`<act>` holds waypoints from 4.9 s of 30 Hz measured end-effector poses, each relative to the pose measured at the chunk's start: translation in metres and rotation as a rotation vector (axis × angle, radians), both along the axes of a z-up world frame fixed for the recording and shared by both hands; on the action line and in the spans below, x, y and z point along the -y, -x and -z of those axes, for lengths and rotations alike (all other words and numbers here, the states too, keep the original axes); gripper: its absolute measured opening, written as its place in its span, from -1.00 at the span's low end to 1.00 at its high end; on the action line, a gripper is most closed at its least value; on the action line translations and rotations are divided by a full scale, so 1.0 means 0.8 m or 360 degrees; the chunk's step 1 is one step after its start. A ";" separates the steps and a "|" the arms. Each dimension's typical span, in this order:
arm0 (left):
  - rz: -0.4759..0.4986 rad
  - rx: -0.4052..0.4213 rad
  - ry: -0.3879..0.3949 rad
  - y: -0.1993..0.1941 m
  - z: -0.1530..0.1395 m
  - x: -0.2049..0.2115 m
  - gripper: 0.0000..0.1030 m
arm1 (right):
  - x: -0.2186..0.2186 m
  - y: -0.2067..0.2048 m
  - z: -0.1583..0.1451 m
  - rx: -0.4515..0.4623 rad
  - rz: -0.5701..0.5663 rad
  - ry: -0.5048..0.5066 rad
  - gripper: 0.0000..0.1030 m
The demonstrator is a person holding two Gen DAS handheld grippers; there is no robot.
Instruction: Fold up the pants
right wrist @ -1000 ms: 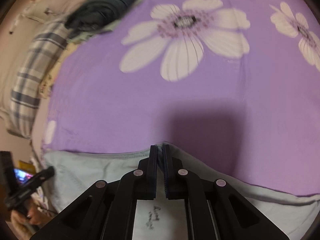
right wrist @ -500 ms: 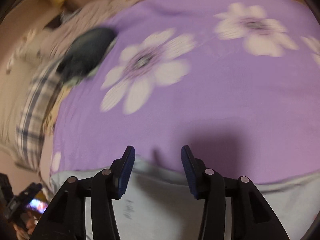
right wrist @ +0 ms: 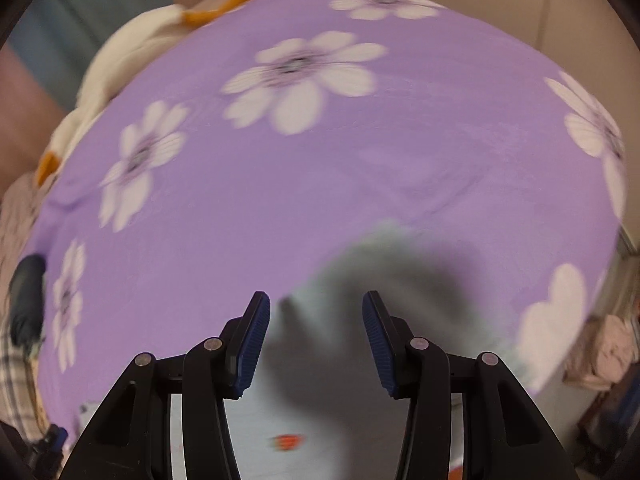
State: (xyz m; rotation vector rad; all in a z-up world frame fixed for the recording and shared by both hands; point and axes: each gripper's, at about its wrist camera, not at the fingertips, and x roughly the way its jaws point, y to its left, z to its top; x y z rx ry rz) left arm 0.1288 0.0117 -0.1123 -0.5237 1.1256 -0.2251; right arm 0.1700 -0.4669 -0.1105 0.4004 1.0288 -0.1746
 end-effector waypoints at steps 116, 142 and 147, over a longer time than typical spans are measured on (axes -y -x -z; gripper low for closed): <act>0.0027 0.0373 -0.0310 0.178 -0.038 0.085 0.89 | 0.080 0.160 0.029 0.0326 0.0183 -0.0055 0.45; -0.0001 0.0218 -0.0339 0.140 -0.012 0.093 0.89 | 0.072 0.107 0.052 0.0443 0.0114 -0.0245 0.11; -0.0019 0.0164 -0.0316 0.135 -0.004 0.090 0.89 | 0.068 0.101 0.053 0.0457 0.0086 -0.0272 -0.63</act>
